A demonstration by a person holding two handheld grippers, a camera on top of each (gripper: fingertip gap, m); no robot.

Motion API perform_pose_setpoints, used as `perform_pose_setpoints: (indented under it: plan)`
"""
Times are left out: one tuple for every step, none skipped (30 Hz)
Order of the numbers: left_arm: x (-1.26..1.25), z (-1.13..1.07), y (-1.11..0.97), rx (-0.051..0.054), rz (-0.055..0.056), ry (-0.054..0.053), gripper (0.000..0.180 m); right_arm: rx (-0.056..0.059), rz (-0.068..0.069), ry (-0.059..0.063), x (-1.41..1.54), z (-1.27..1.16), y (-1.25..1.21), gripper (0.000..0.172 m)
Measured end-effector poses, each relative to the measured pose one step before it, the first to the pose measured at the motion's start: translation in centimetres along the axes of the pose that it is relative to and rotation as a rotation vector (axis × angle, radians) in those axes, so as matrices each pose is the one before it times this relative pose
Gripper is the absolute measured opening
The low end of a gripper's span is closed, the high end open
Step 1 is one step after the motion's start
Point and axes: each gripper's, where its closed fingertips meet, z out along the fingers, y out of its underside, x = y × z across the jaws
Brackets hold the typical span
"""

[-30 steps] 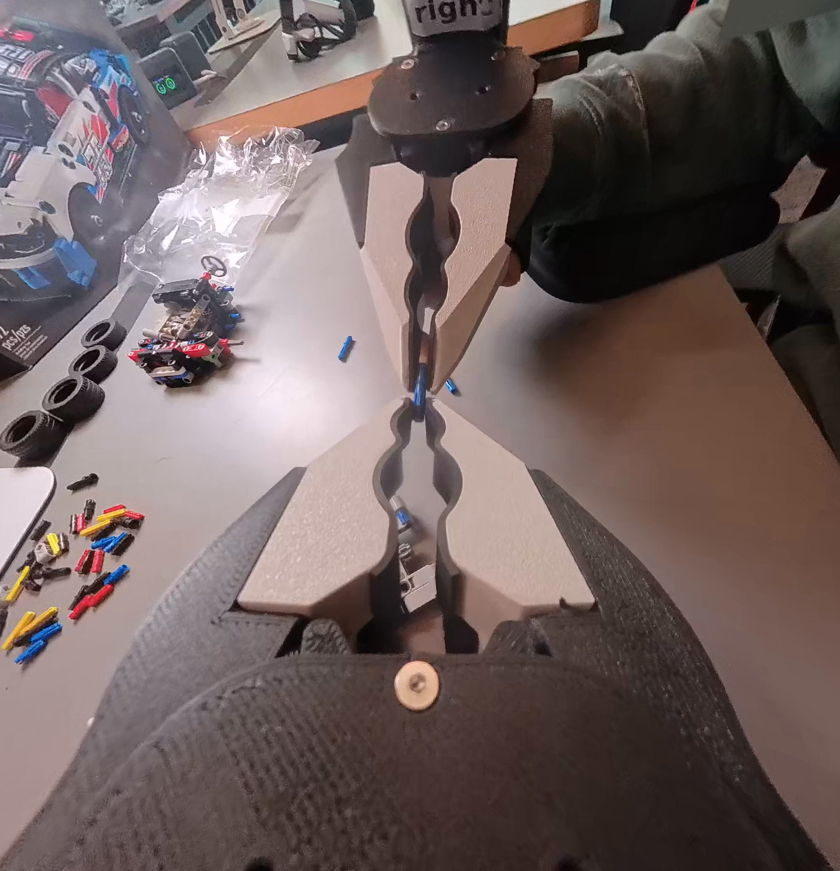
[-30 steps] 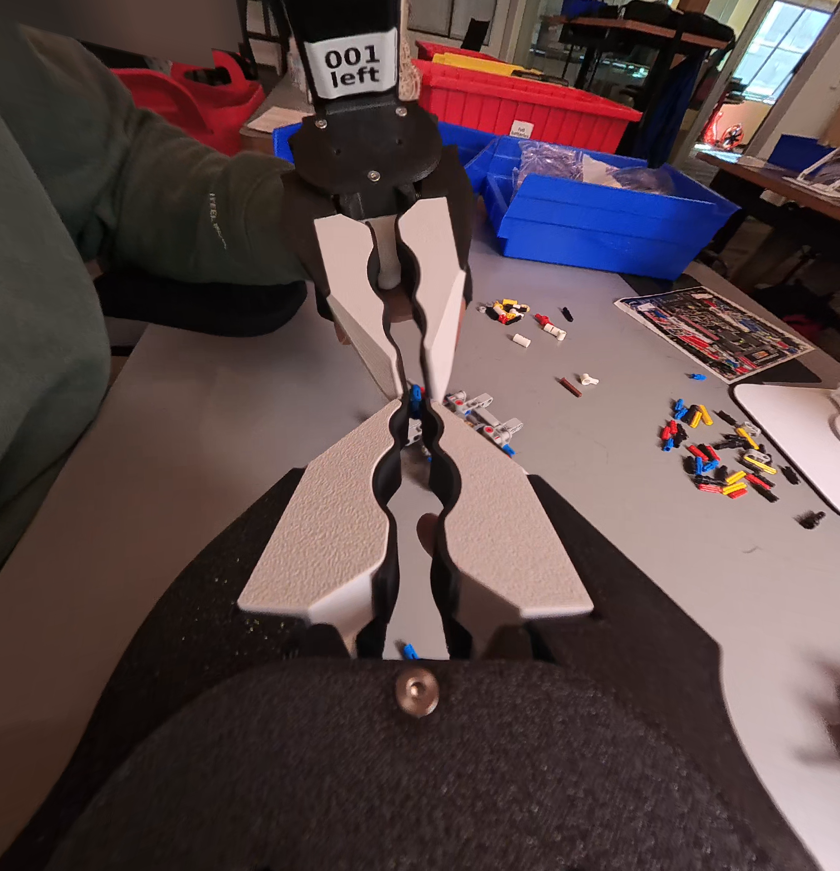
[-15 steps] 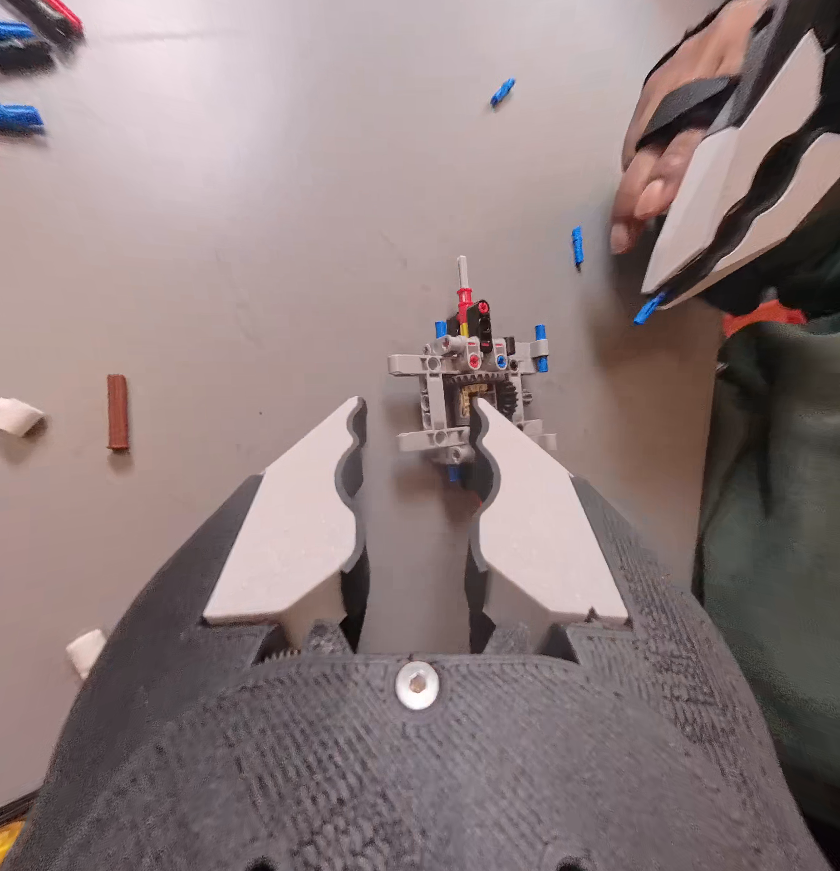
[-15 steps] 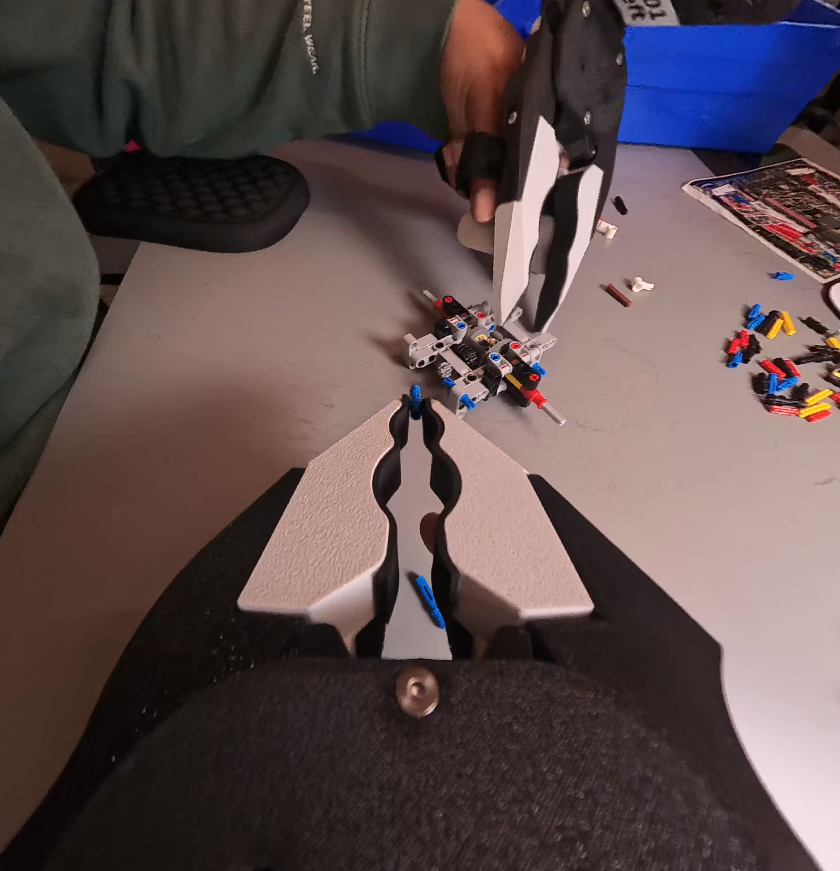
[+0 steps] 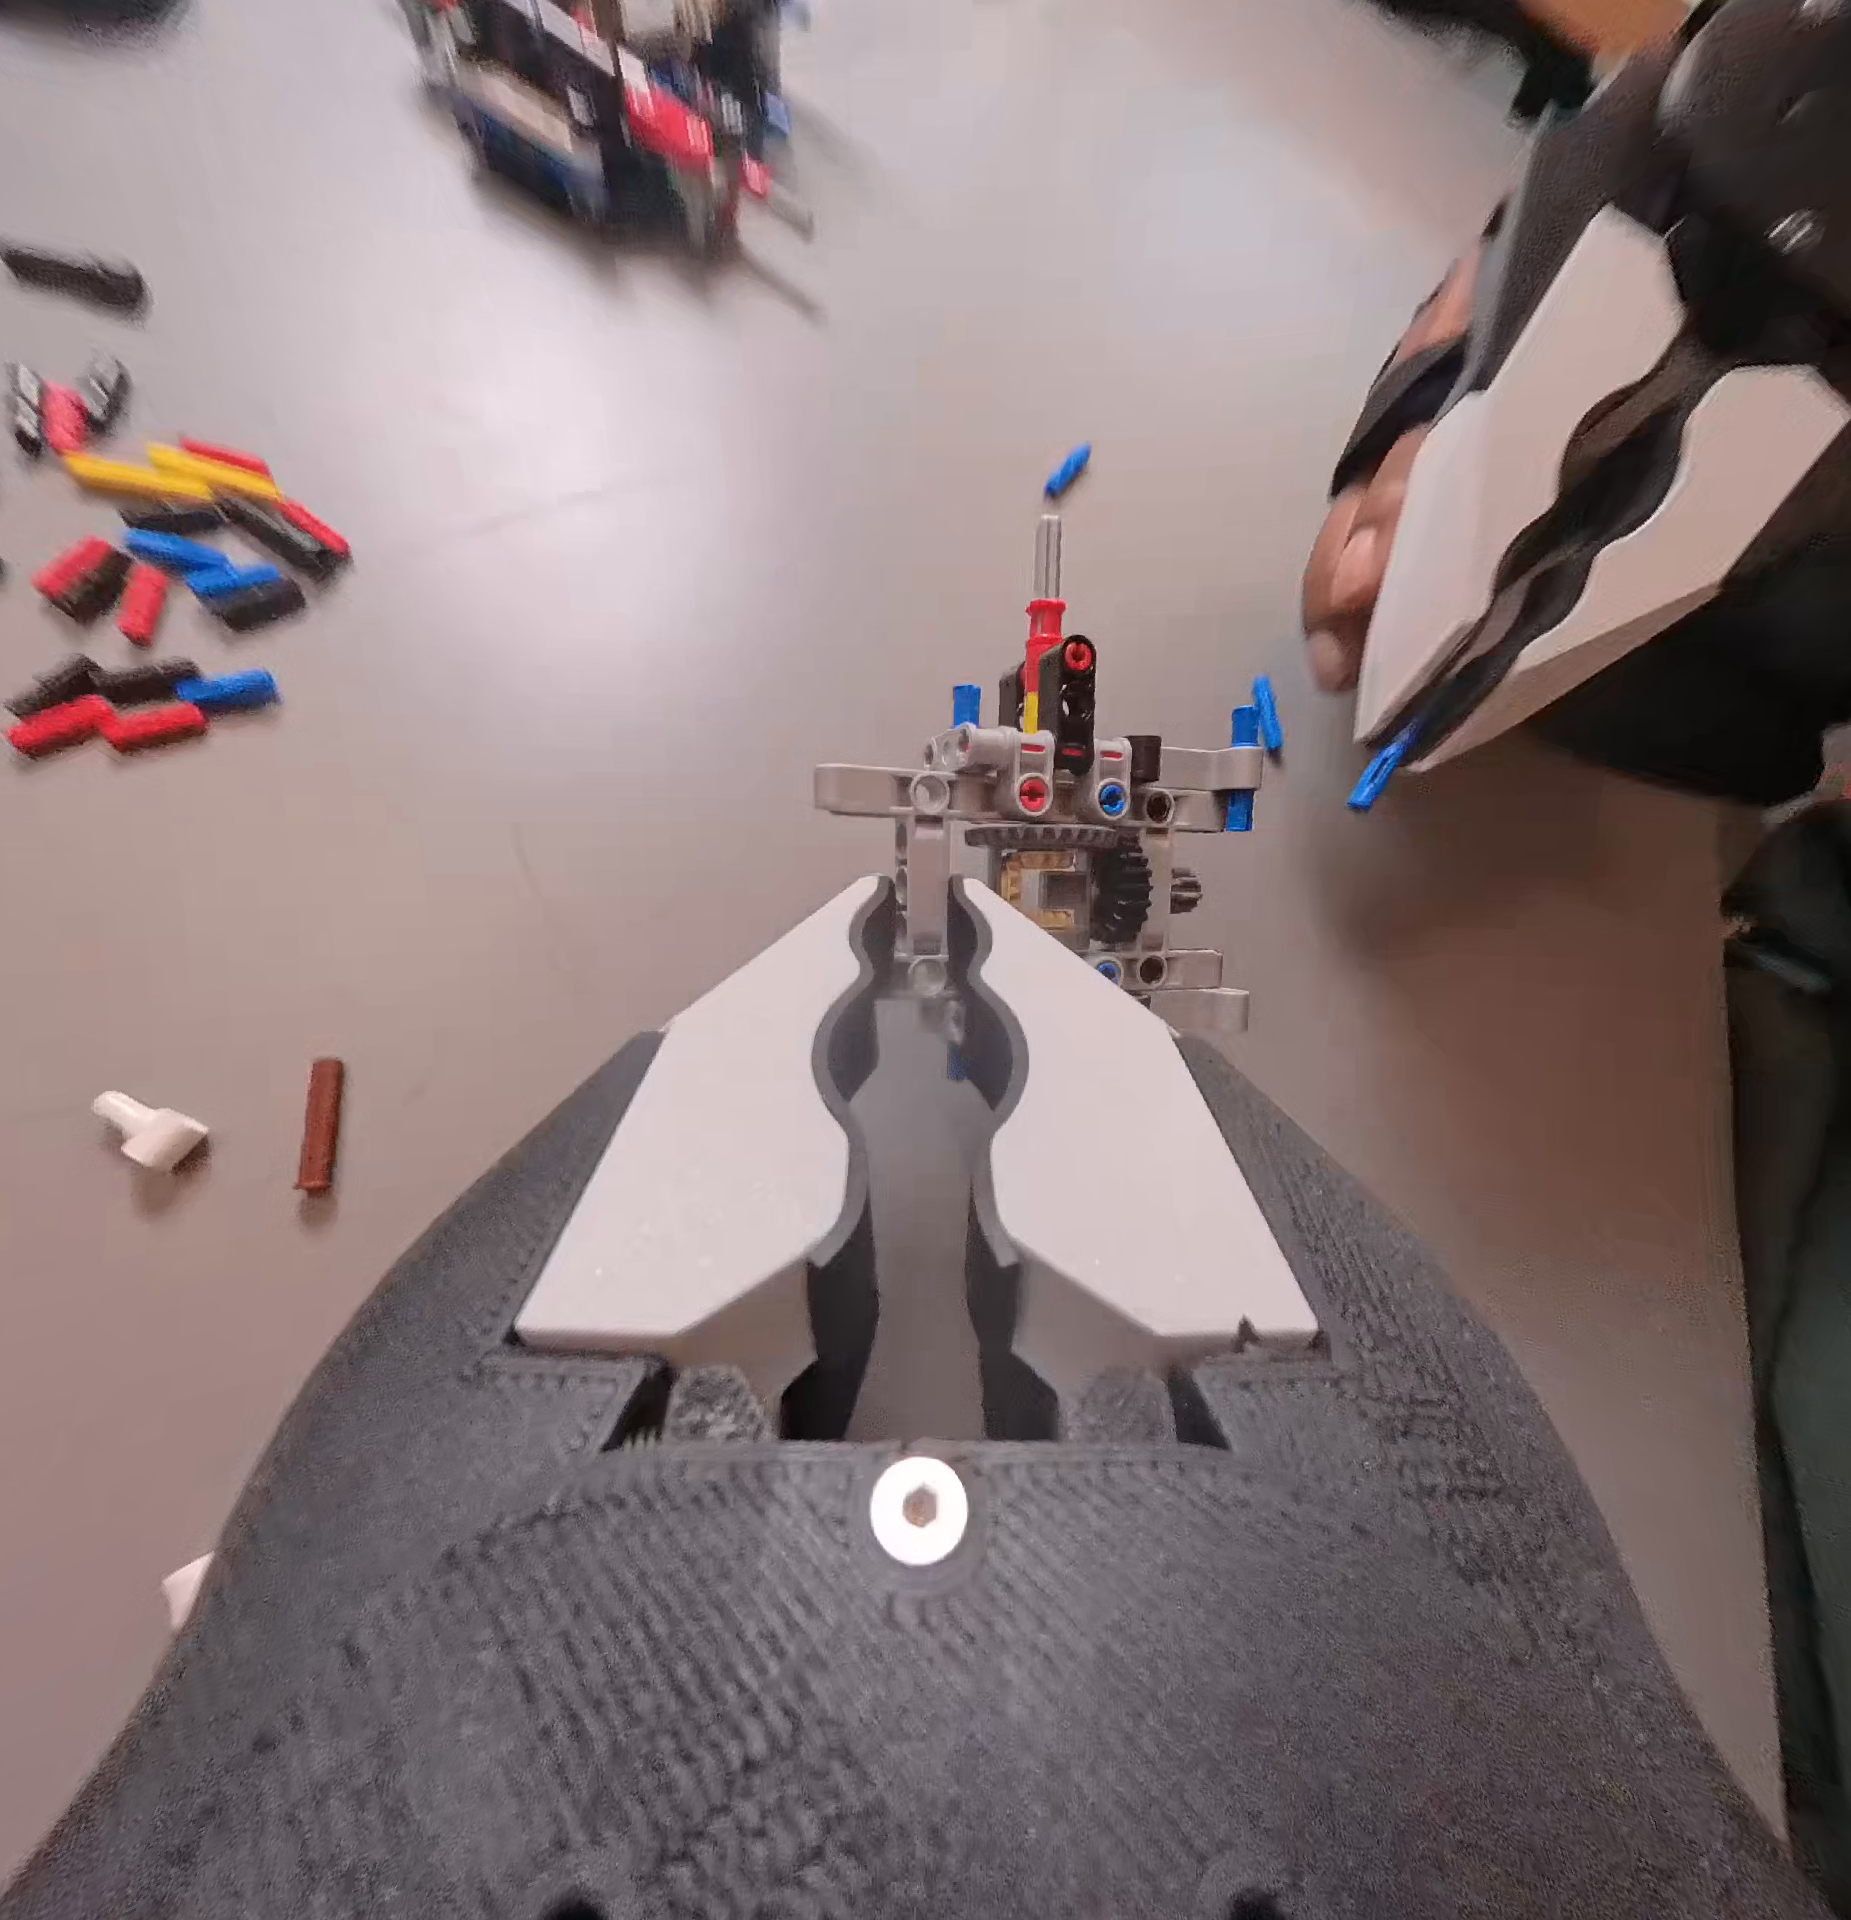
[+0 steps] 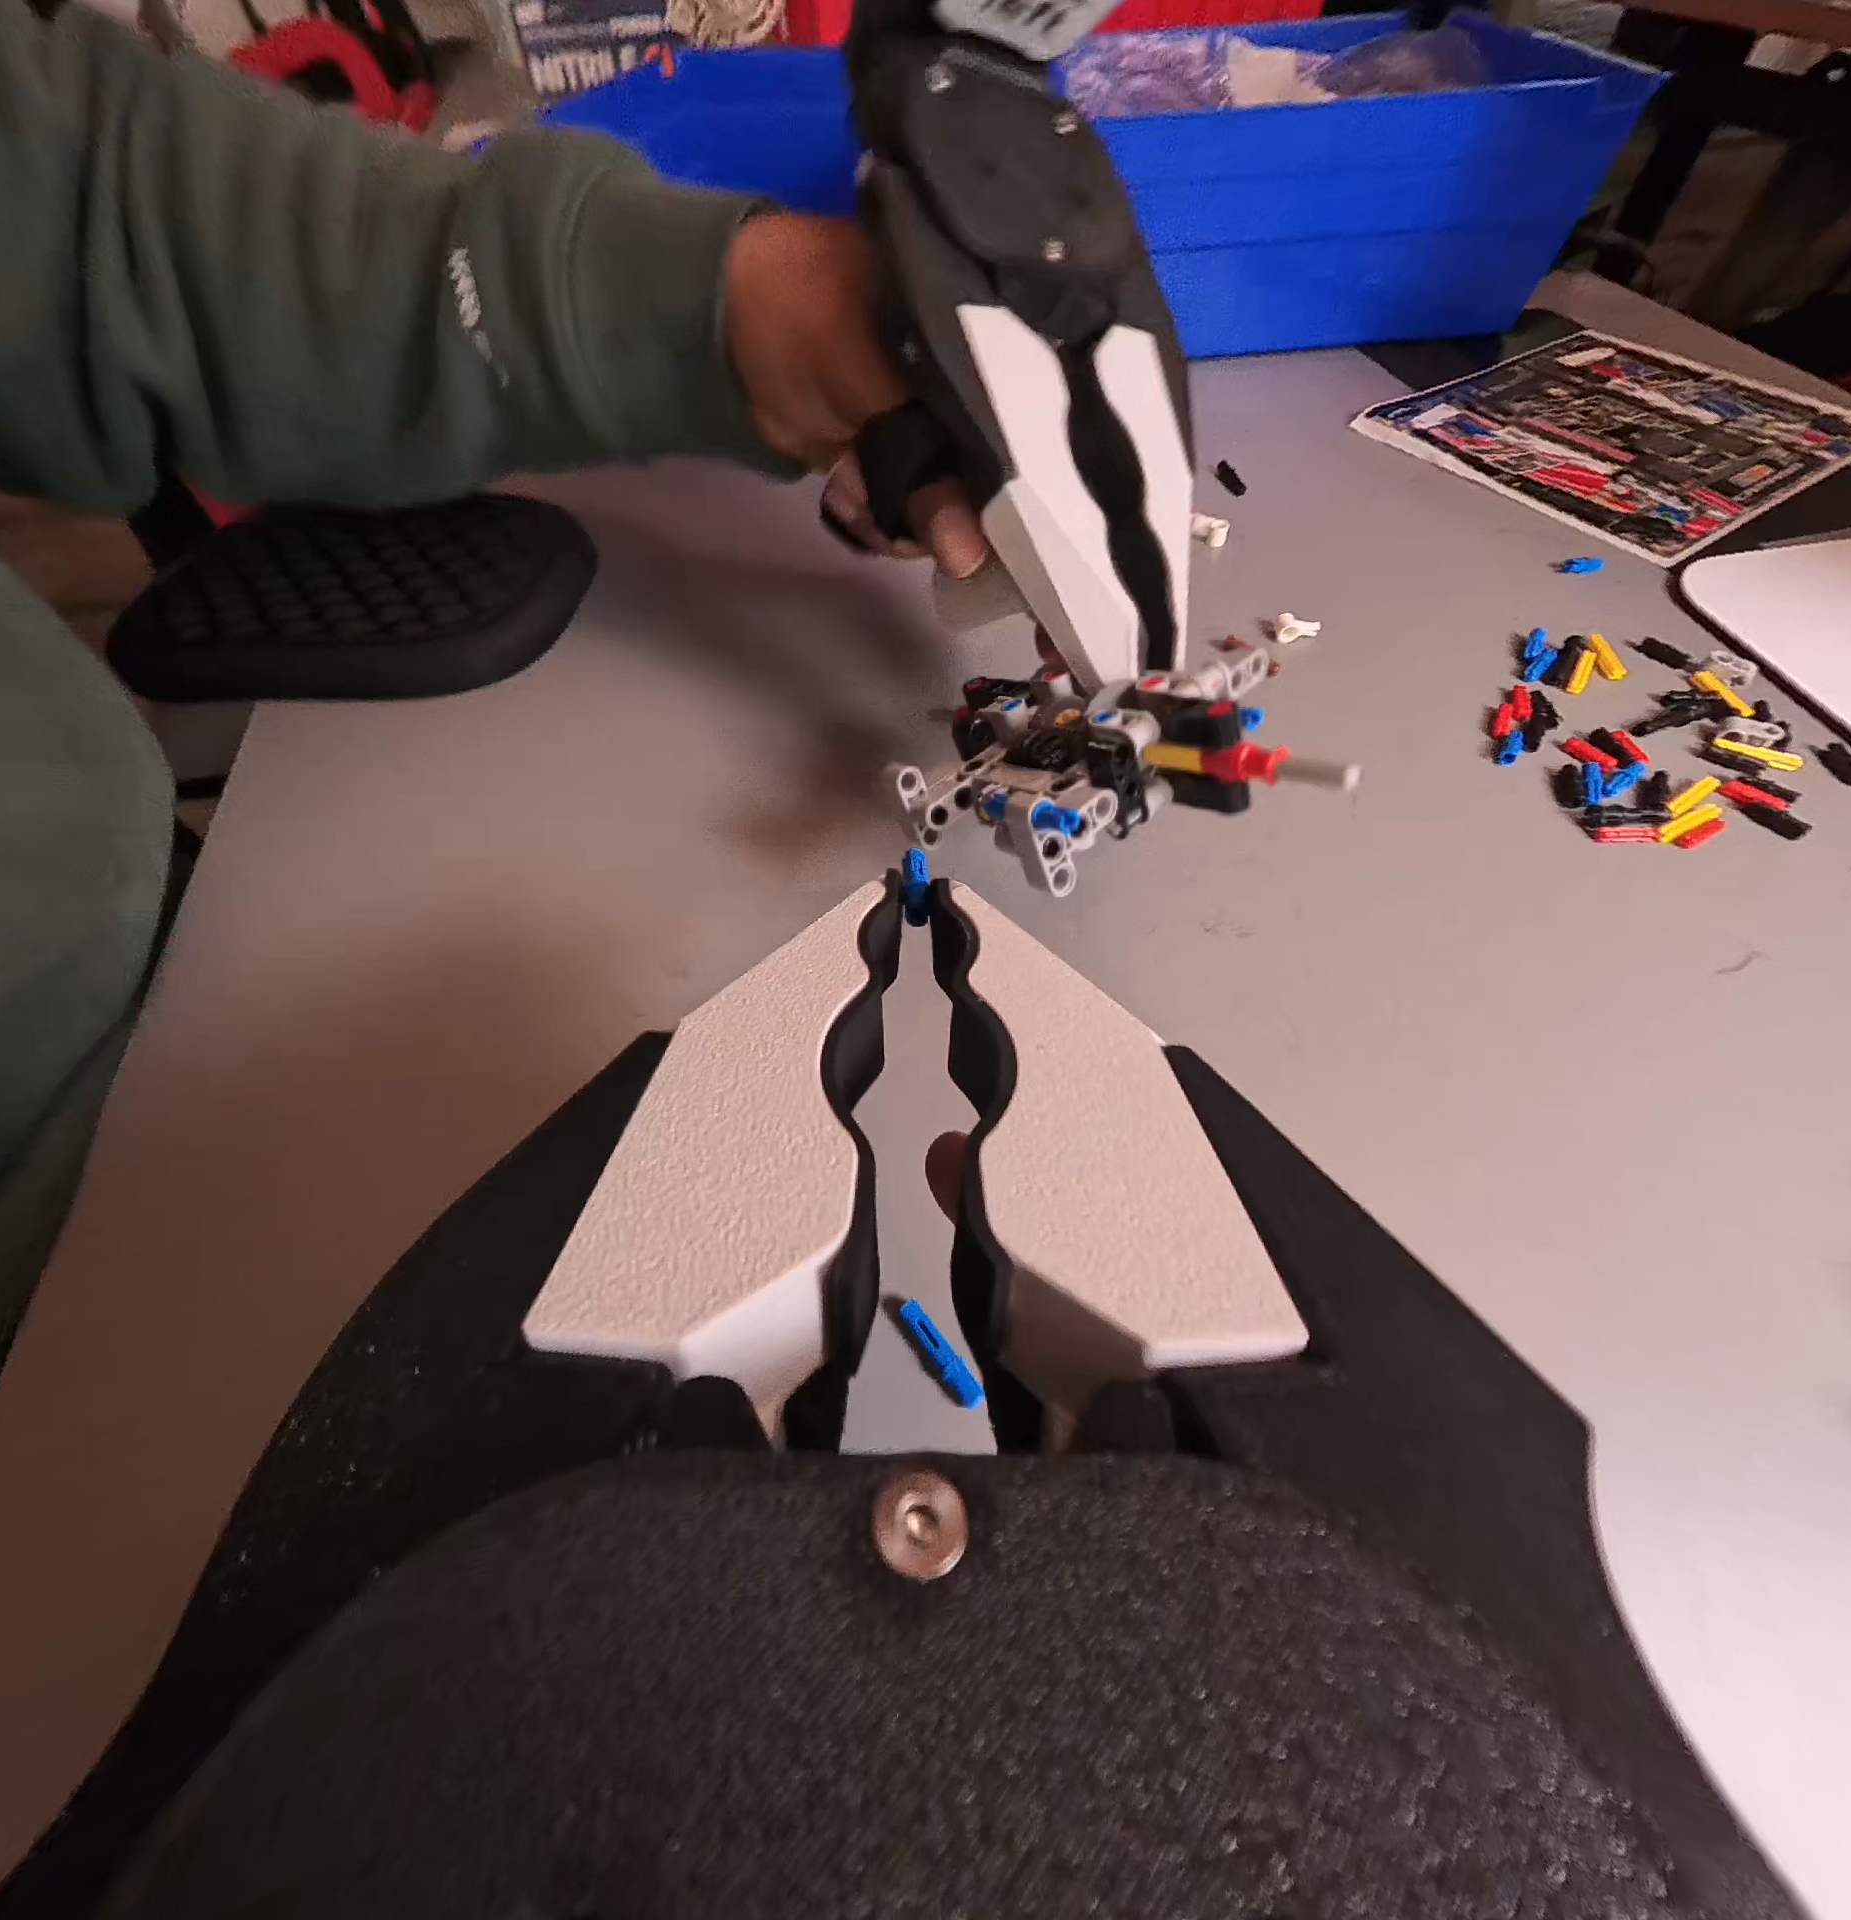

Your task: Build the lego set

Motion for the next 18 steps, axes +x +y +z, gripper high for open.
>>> perform_pose_setpoints:
  plan:
    - [0.107, -0.321, -0.832, 0.0852, 0.0086, -0.039, 0.008, 0.0202, 0.0265, 0.012, 0.224, 0.028, -0.282, 0.004]
    - [0.019, -0.248, -0.618, 0.0744, 0.0077, -0.0503, 0.008, 0.0089, 0.0283, 0.0112, 0.18, 0.112, -0.115, 0.004]
    - [0.195, -0.221, -0.491, 0.0668, 0.0058, -0.0392, 0.008, 0.0099, 0.0282, 0.0263, 0.388, 0.168, -0.074, 0.004]
    - [0.345, -0.194, -0.419, 0.0602, -0.0022, -0.0279, 0.008, -0.0015, 0.0265, 0.0235, 0.384, 0.194, 0.127, 0.004]
    - [0.386, -0.195, -0.349, 0.0549, -0.0058, -0.0197, 0.008, -0.0028, 0.0169, 0.02, 0.352, 0.149, 0.158, 0.004]
    - [0.415, -0.182, -0.262, 0.0468, -0.0057, -0.0096, 0.007, 0.0137, 0.0071, 0.0253, 0.443, 0.028, -0.09, 0.004]
    - [0.398, -0.146, -0.088, 0.0339, -0.0036, -0.0056, 0.007, 0.0155, 0.0098, 0.0216, 0.4, -0.036, -0.156, 0.004]
    - [0.207, -0.111, 0.1, 0.02, 0.003, -0.0152, 0.007, 0.0128, 0.0152, 0.0057, 0.16, -0.057, -0.186, 0.004]
    - [-0.01, -0.067, 0.246, 0.0064, 0.0134, -0.0295, 0.007, 0.0182, 0.0204, -0.0086, -0.107, -0.054, -0.296, 0.004]
    - [-0.079, -0.001, 0.368, -0.0069, 0.0237, -0.0333, 0.007, 0.0078, 0.0264, -0.0039, -0.072, -0.007, -0.153, 0.004]
    - [-0.084, 0.061, 0.368, -0.0135, 0.0263, -0.0317, 0.007, -0.0018, 0.0216, 0.0007, -0.025, 0.064, 0.02, 0.004]
    - [-0.119, 0.07, 0.187, -0.0092, 0.0202, -0.028, 0.007, -0.01, 0.0195, 0.0104, 0.09, 0.103, 0.197, 0.004]
    - [-0.187, 0.058, 0.001, -0.0022, 0.0082, -0.0204, 0.007, -0.0195, 0.0193, 0.0169, 0.178, 0.159, 0.362, 0.004]
    - [-0.226, 0.08, -0.027, -0.0028, -0.0045, -0.0129, 0.007, 0.0027, 0.0105, 0.0041, -0.05, 0.142, 0.059, 0.004]
    - [-0.262, 0.122, 0.054, -0.0063, -0.0115, -0.0099, 0.007, 0.0141, 0.0119, -0.0005, -0.166, 0.119, -0.131, 0.004]
    - [-0.259, 0.129, 0.12, -0.006, -0.0115, -0.0104, 0.007, 0.0099, 0.0132, 0.013, 0.024, 0.129, -0.13, 0.004]
    - [-0.218, 0.094, 0.12, -0.0048, -0.0089, -0.0106, 0.006, 0.0168, 0.006, 0.0238, 0.215, 0.081, -0.213, 0.004]
    - [-0.138, 0.071, 0.072, -0.0014, -0.0053, -0.0083, 0.006, 0.0082, 0.0132, 0.0099, 0.092, 0.099, -0.097, 0.004]
